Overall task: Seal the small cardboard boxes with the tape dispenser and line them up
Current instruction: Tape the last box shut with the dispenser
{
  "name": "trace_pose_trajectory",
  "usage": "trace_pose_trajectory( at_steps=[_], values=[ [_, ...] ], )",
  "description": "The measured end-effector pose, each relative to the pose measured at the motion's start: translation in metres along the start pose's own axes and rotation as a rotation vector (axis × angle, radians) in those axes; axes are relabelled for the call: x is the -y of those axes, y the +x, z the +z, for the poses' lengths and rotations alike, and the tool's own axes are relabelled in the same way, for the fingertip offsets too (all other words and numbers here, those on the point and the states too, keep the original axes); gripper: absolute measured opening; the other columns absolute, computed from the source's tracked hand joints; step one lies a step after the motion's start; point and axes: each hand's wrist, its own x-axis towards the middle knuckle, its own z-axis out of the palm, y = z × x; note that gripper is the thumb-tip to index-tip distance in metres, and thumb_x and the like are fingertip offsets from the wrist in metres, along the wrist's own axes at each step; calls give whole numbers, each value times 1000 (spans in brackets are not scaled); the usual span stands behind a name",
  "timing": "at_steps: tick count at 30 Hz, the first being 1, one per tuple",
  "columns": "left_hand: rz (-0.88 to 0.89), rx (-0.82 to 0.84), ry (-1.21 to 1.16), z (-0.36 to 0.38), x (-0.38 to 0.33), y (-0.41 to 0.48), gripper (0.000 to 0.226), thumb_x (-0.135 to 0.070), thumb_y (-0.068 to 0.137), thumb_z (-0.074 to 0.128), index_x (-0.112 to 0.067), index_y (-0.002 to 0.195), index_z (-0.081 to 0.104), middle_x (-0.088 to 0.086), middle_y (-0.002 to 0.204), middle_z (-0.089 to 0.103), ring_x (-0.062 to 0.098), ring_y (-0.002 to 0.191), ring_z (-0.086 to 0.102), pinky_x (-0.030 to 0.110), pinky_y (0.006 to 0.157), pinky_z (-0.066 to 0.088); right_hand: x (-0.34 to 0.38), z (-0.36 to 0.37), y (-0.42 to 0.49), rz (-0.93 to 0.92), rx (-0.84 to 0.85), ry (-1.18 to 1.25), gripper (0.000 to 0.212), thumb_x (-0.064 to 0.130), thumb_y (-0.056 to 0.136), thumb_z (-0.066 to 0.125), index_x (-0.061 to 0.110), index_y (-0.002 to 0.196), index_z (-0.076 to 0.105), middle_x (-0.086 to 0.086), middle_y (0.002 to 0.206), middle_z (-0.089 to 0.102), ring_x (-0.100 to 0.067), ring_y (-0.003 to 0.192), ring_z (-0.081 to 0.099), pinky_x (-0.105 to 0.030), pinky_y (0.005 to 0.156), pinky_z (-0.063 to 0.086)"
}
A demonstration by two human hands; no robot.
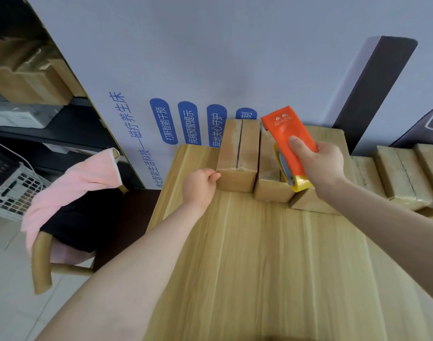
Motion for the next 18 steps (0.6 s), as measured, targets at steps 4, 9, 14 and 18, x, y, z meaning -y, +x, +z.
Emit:
trace_pose_trajectory(
  at_steps=[4,9,14,18],
  values=[
    [-31,-21,-43,-3,-5,-4,34,-29,88,68,-11,117,67,2,104,72,18,96,66,25,86,48,-1,-3,5,21,15,3,35,50,87,60,15,85,62,4,73,62,-9,62,59,-21,52,44],
    [-10,-124,-81,0,-9,-4,20,-30,87,69,-13,97,72,-3,87,72,12,82,66,25,73,51,-3,-4,7,-5,23,-19,36,50,87,60,15,86,61,3,75,63,-10,63,60,-22,53,47],
    [-12,-142,-145,5,-8,-4,16,-27,88,68,-12,86,73,-4,77,71,10,73,65,29,70,54,-4,-4,7,-25,23,-36,40,49,88,60,9,91,63,1,72,64,-9,56,60,-14,39,42],
    [-107,-122,-239,5,-11,-11,12,-26,86,69,-15,86,72,-8,80,70,5,78,65,15,70,49,-7,-4,8,-24,11,-27,43,52,87,59,10,95,64,3,76,64,-9,63,62,-20,50,44]
  ],
)
